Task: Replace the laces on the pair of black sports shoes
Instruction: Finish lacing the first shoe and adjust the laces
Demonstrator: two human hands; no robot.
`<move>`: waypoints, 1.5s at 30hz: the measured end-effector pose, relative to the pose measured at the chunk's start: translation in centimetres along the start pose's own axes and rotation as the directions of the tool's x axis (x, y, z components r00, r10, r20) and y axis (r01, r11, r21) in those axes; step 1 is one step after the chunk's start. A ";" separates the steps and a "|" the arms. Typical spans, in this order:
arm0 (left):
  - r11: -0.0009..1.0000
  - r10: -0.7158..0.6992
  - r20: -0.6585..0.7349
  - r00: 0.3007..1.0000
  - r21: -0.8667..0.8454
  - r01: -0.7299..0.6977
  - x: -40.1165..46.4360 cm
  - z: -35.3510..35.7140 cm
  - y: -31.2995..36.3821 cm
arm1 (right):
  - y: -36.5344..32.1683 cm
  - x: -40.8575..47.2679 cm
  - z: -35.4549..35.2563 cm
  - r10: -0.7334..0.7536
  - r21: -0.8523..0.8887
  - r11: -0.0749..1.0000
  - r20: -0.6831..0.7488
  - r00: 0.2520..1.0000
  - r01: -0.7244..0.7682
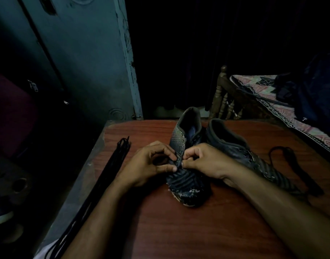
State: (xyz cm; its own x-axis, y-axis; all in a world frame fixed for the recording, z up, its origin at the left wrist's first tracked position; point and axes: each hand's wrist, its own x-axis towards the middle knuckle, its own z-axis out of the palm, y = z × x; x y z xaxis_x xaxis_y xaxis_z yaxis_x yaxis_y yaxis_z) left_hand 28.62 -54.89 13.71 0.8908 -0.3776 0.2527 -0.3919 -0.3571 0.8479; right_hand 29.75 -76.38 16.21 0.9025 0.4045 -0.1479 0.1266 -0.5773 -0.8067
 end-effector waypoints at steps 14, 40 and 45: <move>0.998 0.051 -0.058 0.997 0.036 -0.049 -0.3 0.6 0.3 | -0.7 0.1 -0.5 0.060 0.066 0.996 0.059 0.996 -0.064; 0.998 0.054 -0.023 0.998 -0.012 -0.054 -0.4 0.6 -0.2 | -1.3 0.0 -1.8 0.115 0.004 0.993 0.238 0.964 -0.120; 0.998 0.063 -0.012 0.998 0.028 -0.062 -0.5 0.9 -0.4 | -1.4 0.2 -1.2 0.105 -0.035 0.994 0.160 0.982 -0.100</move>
State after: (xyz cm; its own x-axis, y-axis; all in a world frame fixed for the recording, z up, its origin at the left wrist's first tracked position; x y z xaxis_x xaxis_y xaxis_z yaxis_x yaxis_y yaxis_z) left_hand 28.08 -55.27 12.85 0.8671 -0.3890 0.3110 -0.4530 -0.3566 0.8171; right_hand 30.24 -76.31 18.03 0.8331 0.4503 -0.3212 0.0497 -0.6392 -0.7674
